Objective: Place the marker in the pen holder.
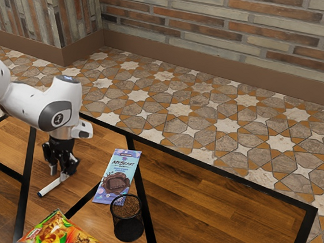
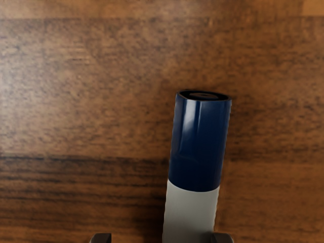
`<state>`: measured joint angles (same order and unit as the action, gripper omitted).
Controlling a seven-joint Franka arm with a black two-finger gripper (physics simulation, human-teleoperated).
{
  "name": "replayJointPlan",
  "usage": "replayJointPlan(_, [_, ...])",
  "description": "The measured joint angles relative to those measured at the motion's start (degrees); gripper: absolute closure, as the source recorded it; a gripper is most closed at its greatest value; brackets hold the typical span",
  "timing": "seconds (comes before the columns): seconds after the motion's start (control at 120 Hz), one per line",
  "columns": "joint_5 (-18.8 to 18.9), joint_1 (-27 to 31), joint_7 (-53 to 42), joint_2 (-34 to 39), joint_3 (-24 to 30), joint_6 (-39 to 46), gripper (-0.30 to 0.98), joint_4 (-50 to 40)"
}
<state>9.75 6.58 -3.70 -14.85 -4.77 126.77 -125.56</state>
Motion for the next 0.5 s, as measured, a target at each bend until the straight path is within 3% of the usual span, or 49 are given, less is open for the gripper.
replayJointPlan(0.5, [-1.18,0.00,-1.59,-1.38,-0.07,4.66,0.72,-0.06])
